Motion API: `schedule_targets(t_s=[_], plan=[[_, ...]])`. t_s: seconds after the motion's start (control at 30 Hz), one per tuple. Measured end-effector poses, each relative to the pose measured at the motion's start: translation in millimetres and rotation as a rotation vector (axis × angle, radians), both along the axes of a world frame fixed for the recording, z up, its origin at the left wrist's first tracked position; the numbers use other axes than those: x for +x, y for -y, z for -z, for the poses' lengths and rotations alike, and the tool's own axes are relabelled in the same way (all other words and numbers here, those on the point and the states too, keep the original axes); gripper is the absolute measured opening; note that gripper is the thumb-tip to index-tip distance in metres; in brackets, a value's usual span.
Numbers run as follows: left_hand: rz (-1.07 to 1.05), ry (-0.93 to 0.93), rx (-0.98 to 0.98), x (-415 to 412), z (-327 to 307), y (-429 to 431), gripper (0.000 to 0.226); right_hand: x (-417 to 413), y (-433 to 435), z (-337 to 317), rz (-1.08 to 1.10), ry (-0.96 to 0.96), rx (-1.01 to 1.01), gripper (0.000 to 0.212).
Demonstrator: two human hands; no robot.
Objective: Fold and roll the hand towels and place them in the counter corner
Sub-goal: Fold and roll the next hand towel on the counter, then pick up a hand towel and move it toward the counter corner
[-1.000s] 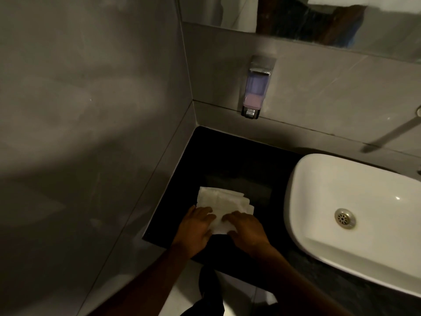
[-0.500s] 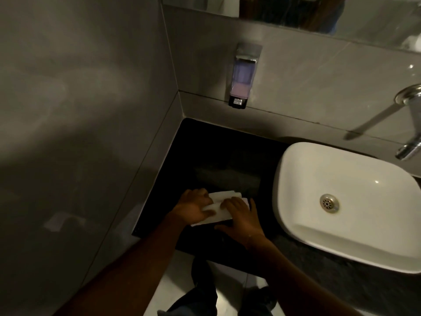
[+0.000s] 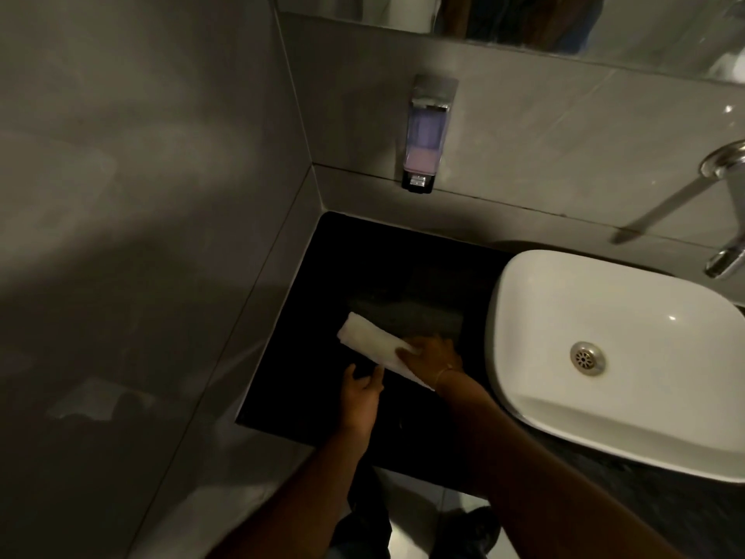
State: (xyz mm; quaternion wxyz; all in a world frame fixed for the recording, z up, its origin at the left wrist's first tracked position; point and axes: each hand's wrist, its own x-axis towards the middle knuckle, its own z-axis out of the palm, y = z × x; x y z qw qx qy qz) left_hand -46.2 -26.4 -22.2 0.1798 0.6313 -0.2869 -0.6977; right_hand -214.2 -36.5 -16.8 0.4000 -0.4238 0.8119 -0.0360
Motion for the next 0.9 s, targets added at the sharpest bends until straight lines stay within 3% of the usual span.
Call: schedule_targets(t_s=[0.1,0.2,0.3,0.37,0.43,0.6,0.67,0.77,0.83,0.9], plan=[[-0.030,-0.130,0.000,-13,-18,10,0.031,0,-2,4,0.065,0.129,0.087,0.044],[-0.056,-0.183,0.050,-15,-19,11,0.032,5,-6,4,0.131,0.186,0.125,0.043],[-0.125,-0.020,0.002,-19,-16,-2,0.057,10,-20,-10,0.104,0.177,0.153,0.043],[-0.110,0.079,0.002,-18,-6,-13,0.080,18,-46,-20,0.109,0.209,0.001,0.044],[-0.027,0.032,0.058,-18,-11,-21,0.093,28,-76,-38,0.147,0.180,-0.232,0.037],[-0.044,0.040,-0.033,-55,-70,-29,0.079,38,-119,-98,0.145,0.110,-0.491,0.043],[-0.036,-0.103,-0.041,-74,-100,-44,0.070,30,-132,-118,0.153,0.020,-0.563,0.056],[0.041,-0.337,0.015,-112,-147,-65,0.036,0,-151,-155,0.241,-0.161,-0.624,0.067],[0.160,-0.487,0.063,-144,-170,-70,0.030,-32,-162,-168,0.330,-0.253,-0.656,0.072],[0.301,-0.506,0.049,-182,-181,-78,0.035,-71,-177,-174,0.445,-0.306,-0.668,0.081]])
